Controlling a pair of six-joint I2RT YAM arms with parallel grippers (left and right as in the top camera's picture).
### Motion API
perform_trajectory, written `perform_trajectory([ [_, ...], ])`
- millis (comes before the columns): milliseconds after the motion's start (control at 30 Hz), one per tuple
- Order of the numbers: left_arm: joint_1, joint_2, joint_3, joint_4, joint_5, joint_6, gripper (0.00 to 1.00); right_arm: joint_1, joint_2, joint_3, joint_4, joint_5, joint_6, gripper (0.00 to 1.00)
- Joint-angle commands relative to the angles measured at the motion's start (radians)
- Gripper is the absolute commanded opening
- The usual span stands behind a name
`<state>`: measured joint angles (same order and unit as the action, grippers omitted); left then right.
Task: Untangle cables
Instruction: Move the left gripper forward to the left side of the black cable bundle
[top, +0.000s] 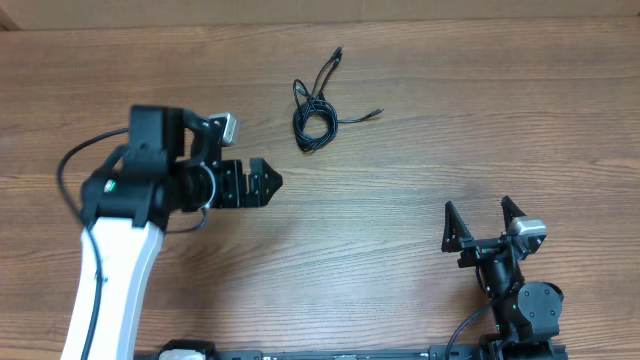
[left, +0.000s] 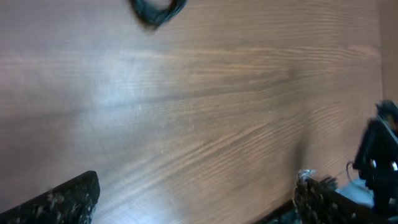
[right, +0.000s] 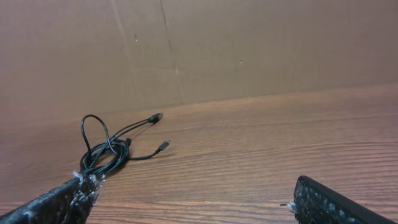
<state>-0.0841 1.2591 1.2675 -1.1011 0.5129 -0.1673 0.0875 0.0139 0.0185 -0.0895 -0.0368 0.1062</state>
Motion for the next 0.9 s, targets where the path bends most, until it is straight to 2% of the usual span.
perform_trajectory([
  [0,0.004,0.123,0.017,-0.018,0.031,-0.152,0.99,0.008,-0.007,-0.01,0.006,0.01,-0.003,1.0],
  [133,0.003,0.245,0.017,-0.092,0.066,-0.153,1.0,0.008,-0.007,-0.01,0.006,0.01,-0.003,1.0],
  [167,0.003,0.269,0.017,-0.106,0.076,-0.147,0.7,0.008,-0.007,-0.01,0.006,0.01,-0.003,1.0],
  [233,0.003,0.322,0.017,-0.124,0.078,-0.143,0.2,0.008,-0.007,-0.01,0.006,0.01,-0.003,1.0],
  [267,0.003,0.341,0.016,-0.125,0.07,-0.143,0.04,0.008,-0.007,-0.01,0.006,0.01,-0.003,1.0],
  [467,-0.015,0.446,0.016,-0.01,-0.014,-0.137,0.04,0.008,-0.007,-0.01,0.006,0.01,-0.003,1.0],
  [633,-0.05,0.504,0.016,0.15,-0.1,-0.196,0.04,0.008,-0.007,-0.01,0.006,0.01,-0.003,1.0],
  [667,-0.059,0.516,0.016,0.182,-0.13,-0.21,0.14,0.008,-0.007,-0.01,0.006,0.01,-0.003,1.0],
  [700,-0.07,0.53,0.016,0.219,-0.165,-0.235,0.38,0.008,-0.007,-0.01,0.006,0.01,-0.003,1.0],
  [733,-0.081,0.546,0.016,0.254,-0.197,-0.261,0.52,0.008,-0.007,-0.01,0.006,0.01,-0.003,1.0],
  [767,-0.09,0.56,0.016,0.285,-0.219,-0.282,0.57,0.008,-0.007,-0.01,0.006,0.01,-0.003,1.0],
  [867,-0.13,0.626,0.016,0.433,-0.232,-0.29,0.54,0.008,-0.007,-0.01,0.006,0.01,-0.003,1.0],
])
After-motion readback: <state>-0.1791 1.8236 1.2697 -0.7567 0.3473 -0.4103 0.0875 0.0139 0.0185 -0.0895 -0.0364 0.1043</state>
